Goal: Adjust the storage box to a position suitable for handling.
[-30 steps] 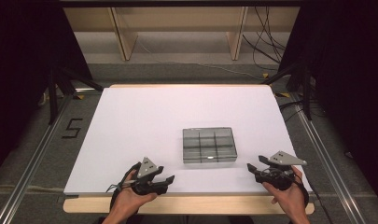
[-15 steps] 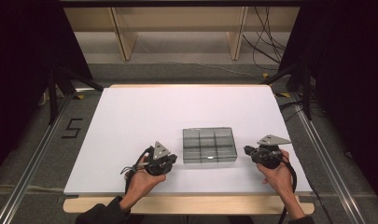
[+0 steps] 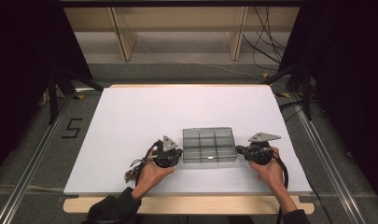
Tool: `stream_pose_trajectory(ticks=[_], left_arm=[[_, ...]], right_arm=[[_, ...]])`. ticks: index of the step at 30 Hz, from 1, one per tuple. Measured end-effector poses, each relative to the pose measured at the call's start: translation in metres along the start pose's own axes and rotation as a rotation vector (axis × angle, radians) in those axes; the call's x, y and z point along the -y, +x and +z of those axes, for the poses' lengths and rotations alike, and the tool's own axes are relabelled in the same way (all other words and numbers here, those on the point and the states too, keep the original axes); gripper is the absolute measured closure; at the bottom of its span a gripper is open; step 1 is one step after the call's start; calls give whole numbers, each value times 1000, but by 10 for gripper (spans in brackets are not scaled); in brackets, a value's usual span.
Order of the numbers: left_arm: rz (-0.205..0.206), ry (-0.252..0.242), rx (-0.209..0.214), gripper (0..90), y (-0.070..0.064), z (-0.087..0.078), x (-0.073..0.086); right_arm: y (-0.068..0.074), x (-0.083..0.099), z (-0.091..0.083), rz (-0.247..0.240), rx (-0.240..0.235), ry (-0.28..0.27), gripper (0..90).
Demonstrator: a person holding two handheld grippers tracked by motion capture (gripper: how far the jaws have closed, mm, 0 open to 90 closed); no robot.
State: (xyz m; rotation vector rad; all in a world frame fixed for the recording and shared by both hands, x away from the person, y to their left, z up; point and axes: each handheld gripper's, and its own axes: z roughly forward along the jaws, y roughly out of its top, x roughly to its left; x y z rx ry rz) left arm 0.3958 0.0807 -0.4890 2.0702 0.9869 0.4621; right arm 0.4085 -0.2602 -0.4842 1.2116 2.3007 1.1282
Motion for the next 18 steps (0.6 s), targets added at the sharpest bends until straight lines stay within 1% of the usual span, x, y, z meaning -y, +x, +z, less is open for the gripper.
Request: stream_pose_trajectory(ticks=[1, 2, 3, 4, 5, 6, 7, 9, 11, 12, 13, 14, 15, 16, 17, 18], left_arm=[[-2, 3, 0, 859, 0, 0, 0], [-2, 3, 0, 860, 0, 0, 0], [-12, -1, 3, 860, -1, 0, 0], [-1, 3, -4, 862, -1, 0, 0], [-1, 3, -4, 865, -1, 0, 0], [-16, -8, -3, 870, -3, 1, 1], [-16, -8, -3, 874, -3, 1, 1], [-39, -1, 13, 878, -2, 2, 2], [-42, 2, 12, 889, -3, 3, 4], [-39, 10, 7, 890, -3, 2, 5], [-39, 10, 7, 890, -3, 2, 5], [-39, 29, 6, 891, -1, -1, 5], [-39, 29, 6, 891, -1, -1, 5], [-42, 18, 1, 891, -2, -3, 7], [-42, 18, 1, 891, -2, -3, 7], [-46, 13, -1, 891, -2, -3, 8]], right_arm=[[0, 0, 1, 4, -19, -5, 887], [-2, -1, 1, -14, -27, -12, 887], [-2, -1, 1, -14, -27, -12, 887], [0, -1, 1, -15, -17, -6, 900], [0, -1, 1, -15, -17, -6, 900], [1, -1, 0, -11, -17, 0, 900], [1, -1, 0, -11, -17, 0, 900], [1, 0, 1, -11, -18, -3, 900], [3, 0, 2, -11, -22, 6, 900], [4, 1, 2, 0, -24, -2, 900], [4, 1, 2, 0, -24, -2, 900], [6, 3, 1, 51, -33, 3, 900], [6, 3, 1, 51, -33, 3, 900], [7, 4, 1, 32, -42, -4, 900], [7, 4, 1, 32, -42, -4, 900], [10, 5, 2, 24, -52, -13, 900]])
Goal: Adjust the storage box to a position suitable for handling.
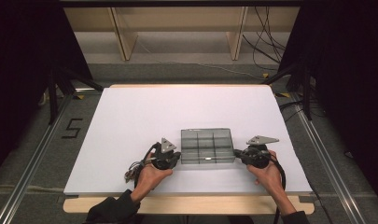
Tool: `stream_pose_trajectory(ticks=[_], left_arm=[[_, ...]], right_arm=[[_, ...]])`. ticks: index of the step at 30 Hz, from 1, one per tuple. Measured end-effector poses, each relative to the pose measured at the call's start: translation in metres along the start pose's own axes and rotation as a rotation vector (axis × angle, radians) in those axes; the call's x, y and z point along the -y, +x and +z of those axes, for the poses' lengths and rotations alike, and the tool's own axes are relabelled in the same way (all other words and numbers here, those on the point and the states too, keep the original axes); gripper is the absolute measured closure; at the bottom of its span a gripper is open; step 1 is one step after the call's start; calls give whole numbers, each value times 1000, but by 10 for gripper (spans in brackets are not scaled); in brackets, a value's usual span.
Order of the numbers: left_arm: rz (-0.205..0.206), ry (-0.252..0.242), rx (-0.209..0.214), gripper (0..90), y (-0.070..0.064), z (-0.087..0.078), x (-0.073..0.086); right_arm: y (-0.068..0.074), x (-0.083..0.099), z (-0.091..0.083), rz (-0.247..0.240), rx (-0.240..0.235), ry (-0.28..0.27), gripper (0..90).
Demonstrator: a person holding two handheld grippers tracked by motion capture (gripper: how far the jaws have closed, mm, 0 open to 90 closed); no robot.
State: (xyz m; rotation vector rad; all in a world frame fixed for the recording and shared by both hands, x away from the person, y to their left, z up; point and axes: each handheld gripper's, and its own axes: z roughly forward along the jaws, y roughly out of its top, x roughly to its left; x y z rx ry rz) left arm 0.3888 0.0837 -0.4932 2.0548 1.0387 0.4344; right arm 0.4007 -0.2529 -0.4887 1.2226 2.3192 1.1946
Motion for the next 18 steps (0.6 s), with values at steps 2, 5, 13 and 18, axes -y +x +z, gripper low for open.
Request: stream_pose_trajectory(ticks=[2, 5, 13, 18], left_arm=[[6, 15, -12, 892, -1, -4, 3], [0, 9, -18, 892, -1, -5, 4], [-3, 24, -6, 893, -2, -14, 11], [-10, 18, -6, 893, -4, -21, 19]], right_arm=[[3, 0, 0, -6, 9, 10, 900], [5, 1, -1, -1, 4, 9, 900], [15, 4, -2, 5, 4, 12, 900], [24, 5, -4, -9, 15, 23, 900]])
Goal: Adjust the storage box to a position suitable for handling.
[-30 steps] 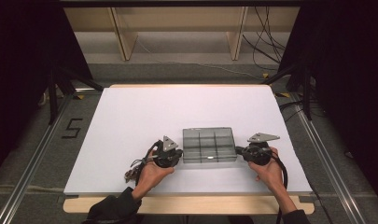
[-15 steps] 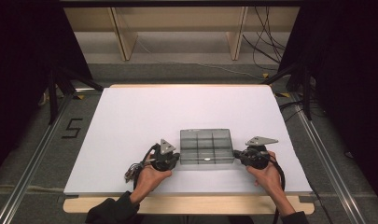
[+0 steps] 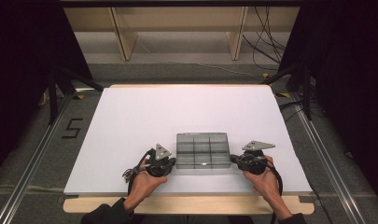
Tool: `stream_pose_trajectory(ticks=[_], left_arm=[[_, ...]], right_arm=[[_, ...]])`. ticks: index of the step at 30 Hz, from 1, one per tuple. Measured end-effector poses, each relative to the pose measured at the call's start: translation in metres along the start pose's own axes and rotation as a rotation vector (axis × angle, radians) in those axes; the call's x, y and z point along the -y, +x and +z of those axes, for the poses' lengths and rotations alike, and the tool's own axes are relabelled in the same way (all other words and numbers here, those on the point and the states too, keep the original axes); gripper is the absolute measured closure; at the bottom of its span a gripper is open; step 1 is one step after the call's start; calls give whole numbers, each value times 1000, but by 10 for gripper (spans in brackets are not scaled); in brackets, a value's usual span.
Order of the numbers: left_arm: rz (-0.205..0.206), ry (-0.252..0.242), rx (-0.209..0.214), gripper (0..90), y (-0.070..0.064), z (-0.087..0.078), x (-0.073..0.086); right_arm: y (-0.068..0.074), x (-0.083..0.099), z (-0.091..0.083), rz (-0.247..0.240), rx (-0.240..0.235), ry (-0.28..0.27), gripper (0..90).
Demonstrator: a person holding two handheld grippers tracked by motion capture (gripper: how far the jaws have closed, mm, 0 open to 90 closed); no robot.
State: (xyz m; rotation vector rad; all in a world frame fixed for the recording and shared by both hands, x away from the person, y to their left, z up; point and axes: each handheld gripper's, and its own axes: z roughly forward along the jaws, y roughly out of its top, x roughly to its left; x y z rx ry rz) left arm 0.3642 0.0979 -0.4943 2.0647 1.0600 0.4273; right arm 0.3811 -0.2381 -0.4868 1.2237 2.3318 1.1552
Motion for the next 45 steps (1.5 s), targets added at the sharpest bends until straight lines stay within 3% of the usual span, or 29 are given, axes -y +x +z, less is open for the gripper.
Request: stream_pose_trajectory(ticks=[1, 2, 4, 5, 7, 10, 11, 12, 13, 17, 18, 21, 22, 25, 26, 29, 30, 33, 34, 35, 36, 38, 39, 40, 42, 45], left_arm=[[0, 0, 0, 893, 0, 0, 0], [48, -17, 19, 893, 1, 0, 3], [56, -21, 21, 893, 1, 0, 5], [25, -23, 13, 893, -1, -2, 7], [13, -23, 12, 893, -2, -4, 9], [14, -23, 13, 893, -1, -7, 11], [46, -9, 11, 893, 2, -8, 11], [-1, -8, -1, 893, -1, -10, 13], [-5, -16, 6, 893, 1, -11, 15], [42, -4, 16, 893, 5, -16, 17], [10, -11, 14, 894, 3, -16, 18], [11, -11, 12, 893, 3, -18, 19], [42, -8, 9, 894, 5, -19, 19], [10, 4, 12, 894, 1, -22, 21], [29, 19, 7, 894, 1, -25, 23], [22, 5, -1, 894, -1, -25, 25], [38, 5, -13, 894, -2, -27, 26], [16, -7, -8, 894, -5, -27, 28], [51, 7, -10, 894, -3, -29, 28], [34, -4, -3, 894, -4, -29, 29], [25, -8, -3, 894, -4, -29, 30], [40, -6, 3, 894, -4, -30, 30], [30, 27, 2, 894, -4, -32, 31], [34, 29, -2, 894, -4, -32, 31], [-4, 2, 11, 894, -6, -32, 31], [5, 1, 4, 894, -5, -32, 32]], right_arm=[[0, 0, 0, 0, 0, 0, 900], [1, 0, 0, -2, -2, 1, 900], [1, 0, 1, -4, -17, 0, 900], [4, 2, 1, -6, -23, 7, 900], [7, 3, 1, -5, -22, 14, 900], [10, 4, 0, -2, -28, 17, 900], [11, 5, -1, -14, -24, 19, 900], [13, 6, 0, -10, -30, 12, 900], [16, 6, -1, -15, -28, 18, 900], [24, 9, -3, -12, -52, 27, 900], [24, 9, -4, -25, -39, 24, 900], [27, 10, -4, -20, -39, 27, 900], [29, 10, -5, -28, -42, 27, 900], [30, 11, -5, -24, -56, 31, 900], [32, 12, -6, -21, -55, 23, 900], [35, 13, -7, -7, -55, 41, 900], [34, 13, -7, -30, -47, 27, 900], [36, 14, -8, -31, -48, 32, 900], [37, 15, -9, -14, -54, 40, 900], [36, 15, -8, -21, -74, 34, 900], [37, 16, -10, -21, -58, 33, 900], [37, 16, -10, -31, -50, 33, 900], [38, 16, -10, -29, -50, 31, 900], [39, 16, -11, -20, -53, 37, 900], [40, 18, -11, -25, -56, 30, 900], [41, 18, -12, -25, -49, 38, 900]])
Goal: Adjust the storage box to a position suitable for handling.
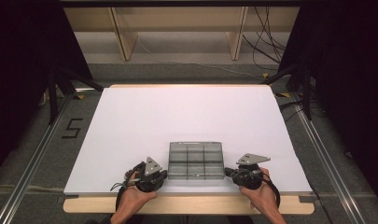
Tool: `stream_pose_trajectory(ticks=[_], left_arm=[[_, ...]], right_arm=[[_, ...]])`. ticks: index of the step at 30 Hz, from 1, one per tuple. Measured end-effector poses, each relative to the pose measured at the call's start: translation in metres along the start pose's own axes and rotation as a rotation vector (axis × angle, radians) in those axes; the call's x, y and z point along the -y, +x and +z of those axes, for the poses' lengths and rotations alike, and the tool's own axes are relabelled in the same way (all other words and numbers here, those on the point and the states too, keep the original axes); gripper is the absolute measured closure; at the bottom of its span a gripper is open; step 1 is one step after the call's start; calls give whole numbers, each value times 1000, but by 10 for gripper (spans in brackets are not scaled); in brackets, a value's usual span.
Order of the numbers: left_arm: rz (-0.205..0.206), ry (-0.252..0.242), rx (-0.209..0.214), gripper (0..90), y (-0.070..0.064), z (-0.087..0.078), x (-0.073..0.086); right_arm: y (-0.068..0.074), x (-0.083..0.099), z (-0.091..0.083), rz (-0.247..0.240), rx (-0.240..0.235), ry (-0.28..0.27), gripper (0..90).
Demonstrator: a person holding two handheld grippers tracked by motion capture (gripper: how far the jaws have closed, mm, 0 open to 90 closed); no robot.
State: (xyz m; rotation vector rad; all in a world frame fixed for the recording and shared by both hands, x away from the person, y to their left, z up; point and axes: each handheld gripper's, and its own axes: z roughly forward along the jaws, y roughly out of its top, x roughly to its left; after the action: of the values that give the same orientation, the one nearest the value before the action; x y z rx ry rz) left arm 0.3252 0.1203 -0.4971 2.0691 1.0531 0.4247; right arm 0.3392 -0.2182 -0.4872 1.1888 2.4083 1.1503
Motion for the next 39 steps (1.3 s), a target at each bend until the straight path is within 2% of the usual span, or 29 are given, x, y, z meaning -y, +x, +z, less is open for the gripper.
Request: stream_pose_trajectory(ticks=[3, 4, 6, 7, 8, 10, 12, 14, 15, 16, 17, 18, 19, 20, 21, 23, 24, 25, 28, 29, 32, 33, 34, 35, 36, 37, 38, 39], left_arm=[[-1, -5, -2, 893, -1, 0, 1], [-15, -6, 4, 894, -1, 0, 1], [-11, -4, 6, 894, -1, 0, 1], [23, 35, 16, 894, 2, -3, 1], [-10, -4, 11, 893, 0, 0, 2], [-17, -7, 18, 894, 0, 0, 2], [6, 10, 21, 893, 2, -1, 1], [4, 0, 28, 888, 2, 0, 2], [16, -6, 17, 888, 3, 0, 2], [21, -12, 7, 860, 3, 1, 2], [35, -8, 1, 824, 4, 0, 2], [45, 1, 1, 799, 7, -1, 1], [14, -14, 8, 789, 6, -1, 2], [4, -24, 18, 780, 6, -2, 2], [11, -16, 11, 754, 7, -4, 1], [-2, -25, 17, 741, 6, -7, 2], [-5, -30, 21, 725, 6, -8, 2], [-1, -31, 21, 699, 6, -13, 3], [1, -28, 20, 674, 7, -17, 3], [-11, -32, 27, 633, 6, -22, 4], [-10, -33, 33, 587, 3, -26, 5], [1, -19, 42, 587, 3, -29, 6], [11, -14, 35, 550, 2, -31, 7], [-6, -37, 49, 535, 1, -32, 9], [-6, -37, 49, 531, 1, -32, 9], [6, -35, 54, 531, 3, -33, 10], [-2, -41, 37, 526, 2, -33, 11], [-4, -46, 52, 514, 2, -34, 12]], right_arm=[[0, 0, 0, -7, 0, 0, 900], [0, 0, 0, -6, 2, 0, 900], [0, 0, 0, -6, 1, -1, 900], [0, 0, 1, -5, -2, -1, 900], [0, 0, 0, -5, 4, -1, 900], [0, 0, 0, -7, 3, 0, 900], [0, 0, 0, -14, 2, 0, 900], [0, 0, 0, -17, -2, 3, 900], [0, 0, 0, -17, -2, 3, 900], [-1, 0, 1, -18, -19, 2, 900], [-1, 0, 0, -21, -7, 4, 900], [-2, 0, 0, -26, -14, 6, 900], [-1, -1, -1, -45, 9, 16, 900], [-1, -1, -2, -56, 23, 11, 900], [-4, -2, -5, -67, 32, -4, 898], [-4, -1, -8, -52, 31, -2, 894], [-6, 0, -10, -52, 32, -18, 889], [-7, 1, -15, -43, 25, -38, 883], [-7, 3, -18, -41, 11, -50, 875], [-6, 4, -20, -44, 15, -56, 865], [-5, 5, -22, -50, 6, -54, 862], [-4, 5, -22, -39, -1, -53, 861], [-6, 6, -22, -56, -11, -65, 861], [-6, 6, -23, -57, 4, -73, 861], [-6, 6, -23, -57, 4, -73, 861], [-4, 7, -24, -26, -16, -65, 860], [-4, 8, -24, -15, -26, -62, 860], [-5, 8, -26, -46, -12, -66, 857]])
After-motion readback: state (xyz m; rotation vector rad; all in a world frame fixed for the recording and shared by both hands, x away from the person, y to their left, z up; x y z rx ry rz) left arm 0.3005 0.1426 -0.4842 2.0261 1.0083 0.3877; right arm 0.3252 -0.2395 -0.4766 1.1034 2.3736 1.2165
